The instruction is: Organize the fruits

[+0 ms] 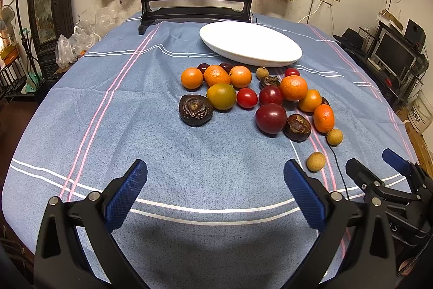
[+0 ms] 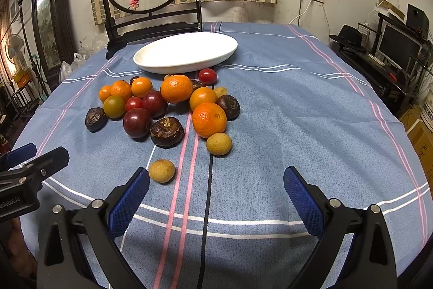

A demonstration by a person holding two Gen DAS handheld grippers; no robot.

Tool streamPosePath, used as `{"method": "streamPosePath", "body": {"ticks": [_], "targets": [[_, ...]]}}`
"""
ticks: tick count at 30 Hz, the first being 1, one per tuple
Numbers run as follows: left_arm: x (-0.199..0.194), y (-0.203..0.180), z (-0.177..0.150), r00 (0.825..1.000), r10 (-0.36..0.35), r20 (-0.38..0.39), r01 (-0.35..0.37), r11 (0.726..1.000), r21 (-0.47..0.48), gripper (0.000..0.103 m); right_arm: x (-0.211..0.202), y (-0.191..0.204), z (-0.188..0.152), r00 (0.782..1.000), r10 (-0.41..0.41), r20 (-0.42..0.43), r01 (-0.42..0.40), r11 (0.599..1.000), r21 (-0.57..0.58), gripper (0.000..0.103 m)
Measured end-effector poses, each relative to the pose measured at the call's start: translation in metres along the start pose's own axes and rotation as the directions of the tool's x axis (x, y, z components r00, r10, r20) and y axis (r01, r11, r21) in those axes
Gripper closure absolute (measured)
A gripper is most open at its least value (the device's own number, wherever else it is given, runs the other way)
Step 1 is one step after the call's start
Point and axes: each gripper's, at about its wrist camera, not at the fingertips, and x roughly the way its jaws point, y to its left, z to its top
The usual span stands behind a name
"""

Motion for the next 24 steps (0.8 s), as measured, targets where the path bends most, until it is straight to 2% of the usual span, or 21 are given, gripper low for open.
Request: {"method": "streamPosePath", "body": {"ticks": [14, 17, 19, 21, 23, 24], "targets": [[0.006, 0.0, -0.001, 1.0, -0.009, -0.016, 0.009, 1.0, 0.025, 0.004, 0.006, -0.001, -0.003, 1.0, 0.003, -0.016, -0.003, 1.0, -0.001, 0.004], [0.014, 0.005, 0.004, 0.999, -0.032, -0.028, 0.033, 0.999, 0.033, 0.004, 0.01, -0.001, -0.001, 0.999, 0.014, -0.042, -0.014, 1.0, -0.018, 0.004], [0.02, 0.009, 0.007, 0.999, -0.018, -0.035, 0.019, 0.999, 0.034, 0.004, 0.013, -0.001, -0.001, 0.998, 0.036, -0.048, -0.038, 0.999, -0.036, 0.004], [0.033, 0.012, 0.013, 0.998, 0.0, -0.061, 0.002, 0.999, 0.039, 0.007, 0.014, -0.002, 0.001, 0.997, 0.049, -0.053, -0.051, 0.998, -0.039, 0.004], [0.045, 0.013, 0.018, 0.996, -0.003, -0.094, 0.007, 0.999, 0.045, 0.021, 0.017, -0.003, 0.004, 0.995, 0.071, -0.064, -0.073, 0.997, -0.035, 0.004], [0.052, 0.013, 0.021, 0.993, -0.004, -0.114, 0.01, 0.999, 0.049, 0.023, 0.018, -0.004, 0.006, 0.994, 0.088, -0.072, -0.09, 0.995, -0.031, 0.004]]}}
